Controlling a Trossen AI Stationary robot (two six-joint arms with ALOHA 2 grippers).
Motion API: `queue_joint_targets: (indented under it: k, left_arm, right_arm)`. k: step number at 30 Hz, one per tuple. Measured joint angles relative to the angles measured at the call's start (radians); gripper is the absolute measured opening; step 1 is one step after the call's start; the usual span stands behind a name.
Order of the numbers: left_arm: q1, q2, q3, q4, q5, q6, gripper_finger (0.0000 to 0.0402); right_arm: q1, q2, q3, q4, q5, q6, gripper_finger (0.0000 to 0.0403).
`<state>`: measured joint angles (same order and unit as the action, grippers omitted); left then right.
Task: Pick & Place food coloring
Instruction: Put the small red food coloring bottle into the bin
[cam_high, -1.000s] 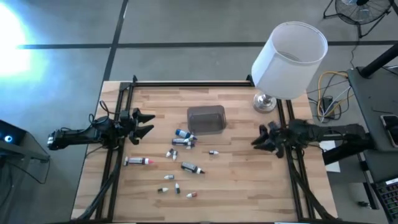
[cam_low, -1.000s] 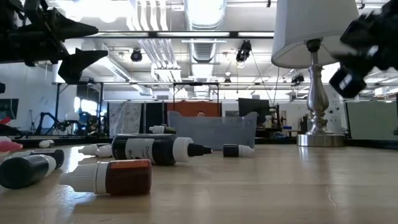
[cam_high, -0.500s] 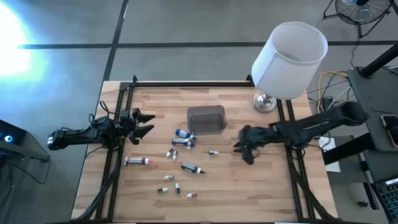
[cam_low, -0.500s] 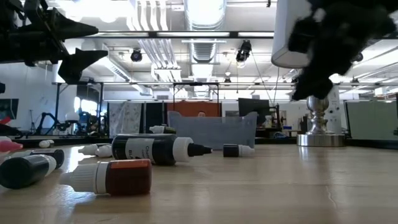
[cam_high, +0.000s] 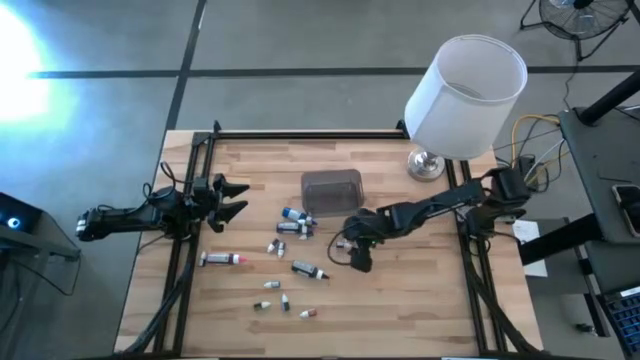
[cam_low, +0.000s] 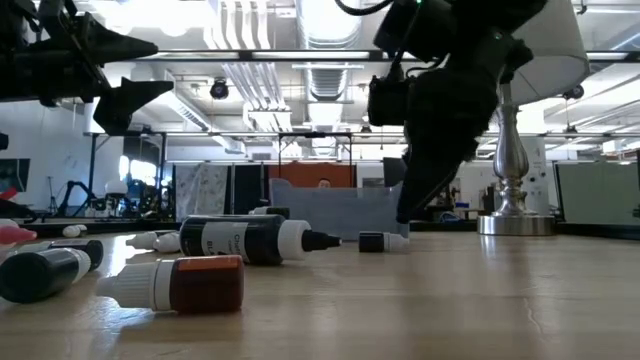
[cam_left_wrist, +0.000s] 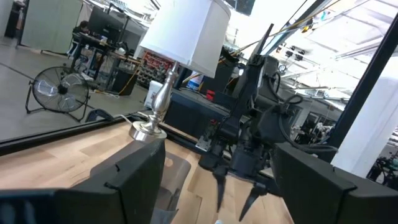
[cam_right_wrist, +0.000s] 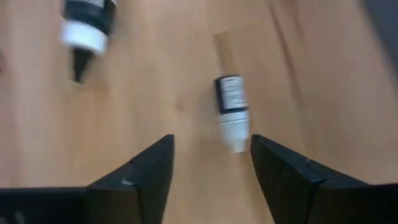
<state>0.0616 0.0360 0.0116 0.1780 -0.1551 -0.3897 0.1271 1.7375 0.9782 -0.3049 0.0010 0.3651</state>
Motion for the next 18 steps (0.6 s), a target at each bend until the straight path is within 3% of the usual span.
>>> queue_joint_targets:
  k: [3, 9, 14, 18]
  left_arm:
    - [0.0, 0.0, 0.0, 0.0, 0.0, 0.0, 0.0268]
    - [0.0, 0.0, 0.0, 0.002, 0.0, 0.0, 0.0268]
    - [0.0, 0.0, 0.0, 0.001, 0.0, 0.0, 0.0268]
    - [0.0, 0.0, 0.0, 0.0, 0.0, 0.0, 0.0268]
  right_arm:
    - [-0.001, 0.021, 0.028, -0.01, 0.055, -0.079, 0.0239]
    - [-0.003, 0.085, 0.033, -0.014, 0.024, -0.175, 0.0244]
    - [-0.007, 0.121, 0.039, -0.013, 0.017, -0.172, 0.0218]
    - [-0.02, 0.119, 0.036, -0.009, 0.031, -0.137, 0.0171]
